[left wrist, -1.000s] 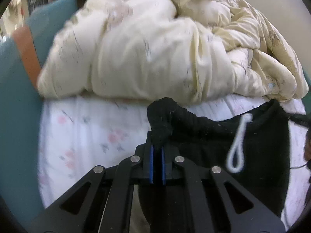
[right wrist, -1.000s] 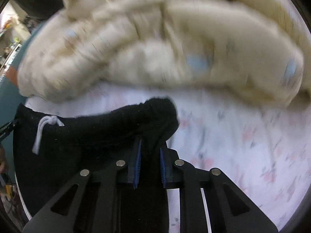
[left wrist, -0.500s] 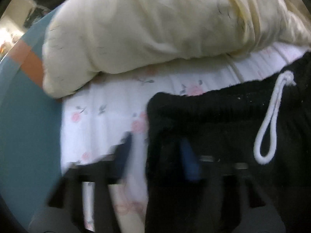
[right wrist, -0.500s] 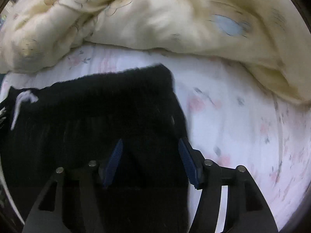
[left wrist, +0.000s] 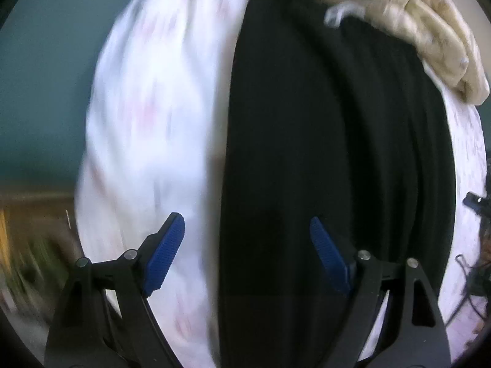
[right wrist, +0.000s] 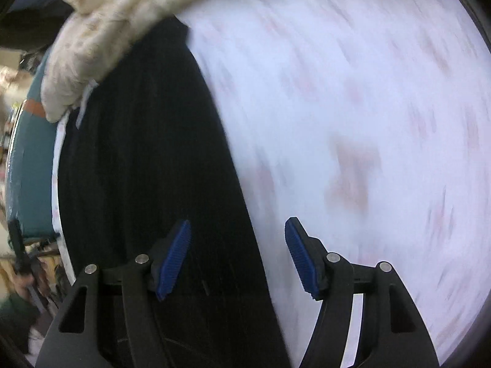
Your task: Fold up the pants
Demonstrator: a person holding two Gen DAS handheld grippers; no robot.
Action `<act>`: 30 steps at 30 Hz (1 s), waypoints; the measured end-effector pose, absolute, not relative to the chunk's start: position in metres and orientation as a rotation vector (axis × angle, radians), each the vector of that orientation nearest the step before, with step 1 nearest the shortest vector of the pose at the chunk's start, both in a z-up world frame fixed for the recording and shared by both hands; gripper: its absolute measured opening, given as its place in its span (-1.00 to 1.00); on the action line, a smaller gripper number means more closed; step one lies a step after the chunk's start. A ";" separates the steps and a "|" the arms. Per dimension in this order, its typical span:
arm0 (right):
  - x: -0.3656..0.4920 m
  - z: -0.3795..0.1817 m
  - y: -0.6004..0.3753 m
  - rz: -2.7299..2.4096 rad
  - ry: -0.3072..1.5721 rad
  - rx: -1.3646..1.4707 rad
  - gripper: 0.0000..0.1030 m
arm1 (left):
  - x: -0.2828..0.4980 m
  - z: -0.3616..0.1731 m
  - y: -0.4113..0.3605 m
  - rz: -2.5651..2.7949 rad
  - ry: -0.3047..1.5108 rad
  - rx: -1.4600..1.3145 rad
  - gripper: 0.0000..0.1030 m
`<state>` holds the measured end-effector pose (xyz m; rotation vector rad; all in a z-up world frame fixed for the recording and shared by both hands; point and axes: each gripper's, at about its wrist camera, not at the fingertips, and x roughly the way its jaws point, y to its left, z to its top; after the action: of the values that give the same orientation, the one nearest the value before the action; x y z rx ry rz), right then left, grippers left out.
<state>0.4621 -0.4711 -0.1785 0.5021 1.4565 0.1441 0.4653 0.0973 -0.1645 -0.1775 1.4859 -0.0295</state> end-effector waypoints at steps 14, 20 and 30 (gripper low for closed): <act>0.401 -0.206 -0.466 0.059 1.459 0.429 -1.00 | 0.420 -0.187 0.098 -0.058 1.489 -0.122 -0.92; 0.391 -0.197 -0.490 -0.129 1.447 0.433 -1.00 | 0.428 -0.191 0.081 -0.034 1.521 0.023 -0.78; 0.380 -0.145 -0.288 0.439 1.367 0.558 -0.57 | 0.402 -0.139 0.040 -0.105 1.349 0.010 0.58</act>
<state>0.3796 -0.2877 -0.1454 0.5582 1.3667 0.4387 0.4019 0.0398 -0.1392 0.0096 1.3485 -0.1047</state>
